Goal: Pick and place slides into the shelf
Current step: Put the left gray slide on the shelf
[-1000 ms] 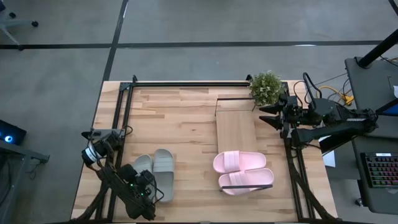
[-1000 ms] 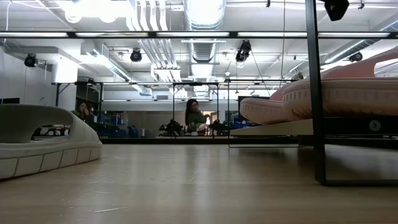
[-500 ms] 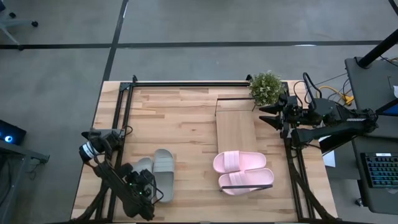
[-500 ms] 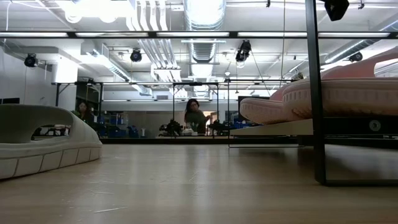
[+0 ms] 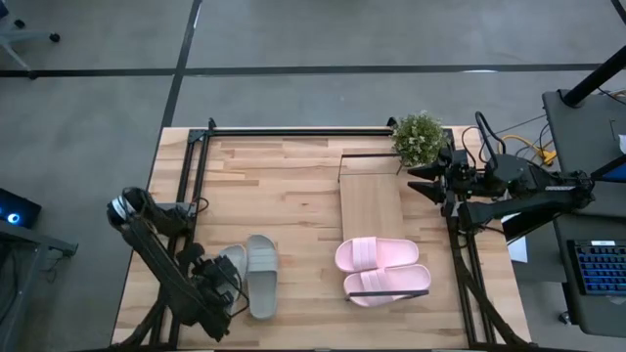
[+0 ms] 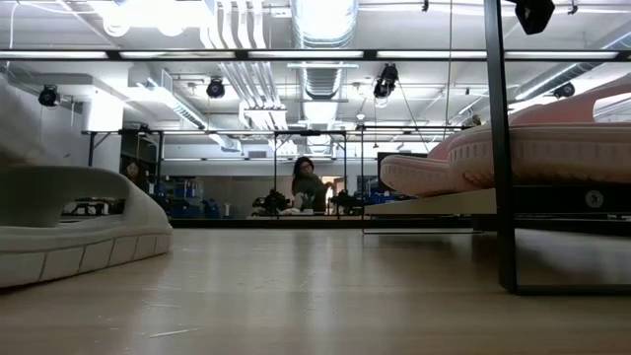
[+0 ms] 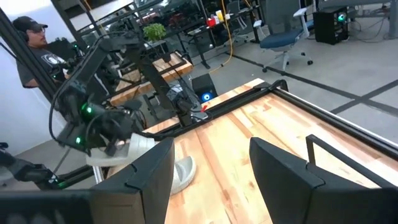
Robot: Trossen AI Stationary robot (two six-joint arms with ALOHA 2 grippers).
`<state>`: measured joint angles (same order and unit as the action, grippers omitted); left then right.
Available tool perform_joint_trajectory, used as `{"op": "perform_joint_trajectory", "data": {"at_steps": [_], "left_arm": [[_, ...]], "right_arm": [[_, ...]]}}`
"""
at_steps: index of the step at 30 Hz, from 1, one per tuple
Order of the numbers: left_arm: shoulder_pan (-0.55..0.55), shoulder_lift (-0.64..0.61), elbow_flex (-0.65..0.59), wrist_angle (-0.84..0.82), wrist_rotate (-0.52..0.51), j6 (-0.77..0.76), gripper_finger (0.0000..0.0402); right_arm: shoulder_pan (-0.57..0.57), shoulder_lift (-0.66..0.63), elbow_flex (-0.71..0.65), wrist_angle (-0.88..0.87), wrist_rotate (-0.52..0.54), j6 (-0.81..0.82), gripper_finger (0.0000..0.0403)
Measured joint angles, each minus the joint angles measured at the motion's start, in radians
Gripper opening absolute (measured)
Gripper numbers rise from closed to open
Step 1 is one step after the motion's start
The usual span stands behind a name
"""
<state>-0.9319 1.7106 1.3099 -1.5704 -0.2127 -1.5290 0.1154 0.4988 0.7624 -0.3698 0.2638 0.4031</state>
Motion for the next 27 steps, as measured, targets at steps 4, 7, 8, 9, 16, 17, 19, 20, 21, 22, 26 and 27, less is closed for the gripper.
{"op": "perform_joint_trajectory", "data": {"at_steps": [4, 7, 8, 9, 16, 17, 19, 20, 21, 22, 26, 27], "left_arm": [[0.003, -0.087, -0.002, -0.001, -0.038, 0.025, 0.0001], [0.006, -0.137, -0.002, -0.001, -0.062, 0.054, 0.0], [0.012, -0.15, -0.002, -0.002, -0.075, 0.074, 0.0], [0.022, -0.16, -0.002, -0.001, -0.091, 0.096, 0.0], [0.152, -0.188, -0.002, 0.0, -0.232, 0.364, 0.0], [0.175, -0.191, -0.001, -0.001, -0.257, 0.399, 0.0], [0.215, -0.198, 0.0, -0.001, -0.314, 0.474, 0.0], [0.233, -0.203, 0.003, 0.0, -0.346, 0.508, 0.0], [0.251, -0.208, 0.009, -0.001, -0.378, 0.543, 0.0], [0.271, -0.213, 0.019, -0.002, -0.412, 0.58, 0.0], [0.34, -0.237, 0.05, 0.028, -0.538, 0.723, 0.0], [0.358, -0.247, 0.056, 0.057, -0.563, 0.757, 0.0]], "right_arm": [[0.0, 0.0, 0.0, 0.0, 0.0, 0.0, 0.0201], [0.0, 0.0, 0.0, 0.0, 0.0, 0.0, 0.0201], [0.0, 0.001, 0.0, 0.001, 0.0, 0.002, 0.0201], [0.0, 0.001, 0.0, 0.001, 0.0, 0.01, 0.0201], [0.0, 0.002, 0.0, 0.003, -0.001, 0.209, 0.0201], [0.0, 0.002, 0.0, 0.003, -0.001, 0.253, 0.0201], [0.0, 0.002, 0.0, 0.003, -0.007, 0.34, 0.0201], [0.0, 0.002, 0.0, 0.003, -0.009, 0.379, 0.0201], [0.0, 0.002, 0.0, 0.003, -0.009, 0.416, 0.0201], [0.0, 0.002, 0.0, 0.003, -0.009, 0.45, 0.0201], [0.0, 0.007, 0.0, 0.003, -0.01, 0.596, 0.0201], [0.0, 0.008, 0.0, 0.002, -0.01, 0.626, 0.0201]]}}
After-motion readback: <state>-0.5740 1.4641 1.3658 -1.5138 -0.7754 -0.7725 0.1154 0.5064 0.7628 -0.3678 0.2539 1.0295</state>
